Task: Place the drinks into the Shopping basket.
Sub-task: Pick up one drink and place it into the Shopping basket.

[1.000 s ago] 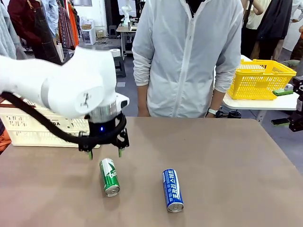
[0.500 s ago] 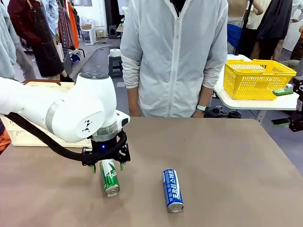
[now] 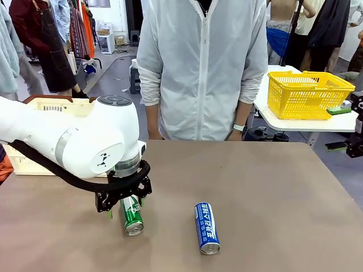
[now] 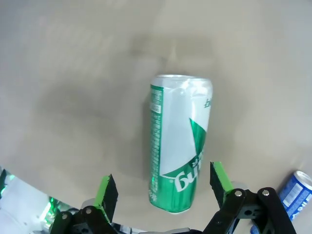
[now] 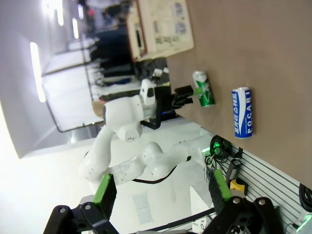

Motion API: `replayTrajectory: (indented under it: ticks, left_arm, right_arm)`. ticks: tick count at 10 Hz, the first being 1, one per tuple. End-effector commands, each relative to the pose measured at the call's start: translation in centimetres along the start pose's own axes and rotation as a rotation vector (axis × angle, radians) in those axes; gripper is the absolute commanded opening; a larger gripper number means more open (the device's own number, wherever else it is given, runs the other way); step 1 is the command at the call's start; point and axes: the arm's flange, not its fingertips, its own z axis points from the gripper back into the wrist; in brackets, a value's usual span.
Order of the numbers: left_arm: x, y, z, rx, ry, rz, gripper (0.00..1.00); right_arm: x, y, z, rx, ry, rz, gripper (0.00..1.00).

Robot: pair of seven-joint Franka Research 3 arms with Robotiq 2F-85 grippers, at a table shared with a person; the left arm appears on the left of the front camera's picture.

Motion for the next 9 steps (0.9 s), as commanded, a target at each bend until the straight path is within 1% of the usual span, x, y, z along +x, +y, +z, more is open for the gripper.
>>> replayTrajectory:
  ticks: [1,3,6,7,8,9]
  left_arm:
    - [0.1,-0.8,-1.1,-0.026,-0.004,-0.026,1.00]
    - [0.9,-1.1,-2.8,-0.029,0.016,-0.034,1.00]
    - [1.3,-1.0,-4.1,-0.065,-0.040,-0.094,1.00]
    - [1.2,-1.1,-4.0,-0.068,-0.054,-0.087,0.41]
    - [1.1,-1.2,-3.9,-0.060,-0.059,-0.095,0.00]
    - [1.1,-1.2,-3.9,-0.052,-0.061,-0.097,0.00]
  right_arm:
    - [-0.2,0.4,0.3,-0.006,0.011,-0.007,1.00]
    - [-0.2,0.4,0.3,-0.006,0.011,-0.007,1.00]
    - [-0.2,0.4,0.3,-0.006,0.011,-0.007,1.00]
    - [-0.2,0.4,0.3,-0.006,0.011,-0.007,1.00]
    - [-0.2,0.4,0.3,-0.006,0.011,-0.007,1.00]
    - [-0.2,0.4,0.3,-0.006,0.011,-0.007,1.00]
